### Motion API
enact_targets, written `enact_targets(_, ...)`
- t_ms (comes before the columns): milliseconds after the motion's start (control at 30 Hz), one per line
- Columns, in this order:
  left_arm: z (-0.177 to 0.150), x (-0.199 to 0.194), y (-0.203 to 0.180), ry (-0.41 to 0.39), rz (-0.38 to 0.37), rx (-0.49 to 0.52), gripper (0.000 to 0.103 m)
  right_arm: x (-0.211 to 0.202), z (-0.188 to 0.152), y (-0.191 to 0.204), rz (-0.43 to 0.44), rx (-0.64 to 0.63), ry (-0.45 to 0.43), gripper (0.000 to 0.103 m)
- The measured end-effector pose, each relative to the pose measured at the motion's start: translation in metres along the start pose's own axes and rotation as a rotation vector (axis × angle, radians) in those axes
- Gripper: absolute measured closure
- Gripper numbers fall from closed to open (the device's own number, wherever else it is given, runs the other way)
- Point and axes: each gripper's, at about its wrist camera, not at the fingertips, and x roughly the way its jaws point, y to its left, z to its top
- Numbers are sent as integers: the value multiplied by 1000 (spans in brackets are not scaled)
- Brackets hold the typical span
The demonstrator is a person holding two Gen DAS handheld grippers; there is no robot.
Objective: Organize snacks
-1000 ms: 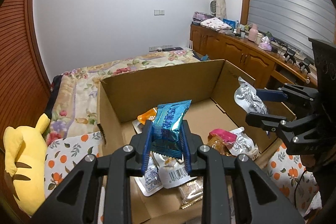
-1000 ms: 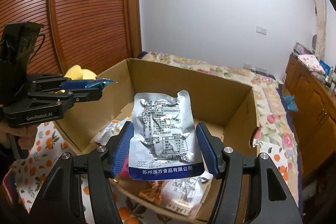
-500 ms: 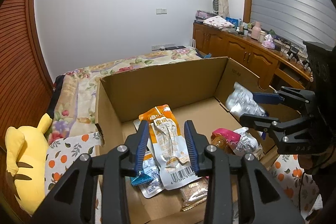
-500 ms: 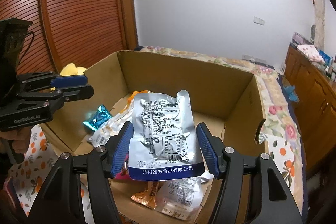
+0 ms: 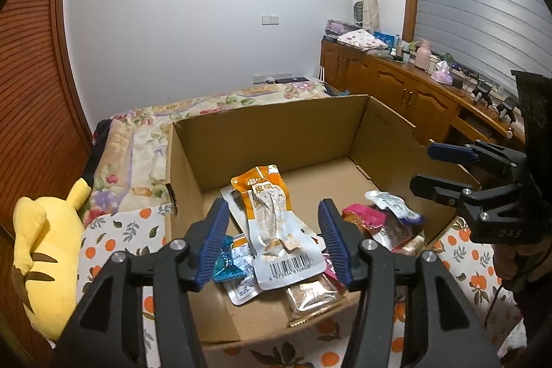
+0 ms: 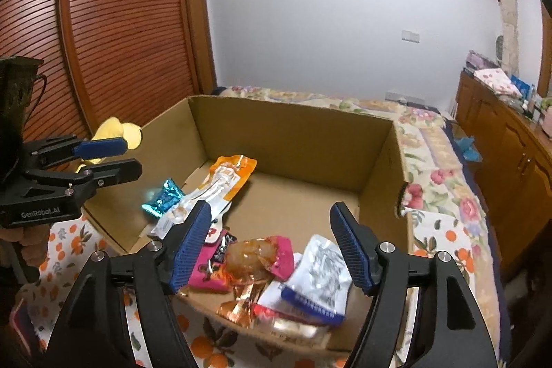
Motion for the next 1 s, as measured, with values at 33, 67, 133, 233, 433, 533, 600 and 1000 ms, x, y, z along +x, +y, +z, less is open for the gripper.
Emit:
enact_targets(33,0,-4,-2,-7,-2,3,40,-3,-1,1,-5,2,-4,28)
enact_targets(67,-1,-8,-2,-13,-4,3,33,-7,-2,1,-9,3,-7,28)
enact_targets(133,-1,-14,-4,-24,-4,2,31,-13,-4,2,-23,5,-17,25)
enact_targets(233,-2,-21,-8,-31,13,9,27,-23,-6,4,-35,14,-33,23)
enact_targets(433,-8,-33,-12,-45,37,24,9,-40,-9,4,-51,42,-68,13)
enact_targets(533,-11,-38,-15,-49,52,33,3,-44,-8,3,-61,64,-74,11)
enact_targets(600,-13,-41,-17,-51,60,35,1,-48,-8,3,-77,67,-83,10)
enact_targets(1000,-27,-71,-26,-109,165,-6,0,-70,-14,12,-121,66,-115,9)
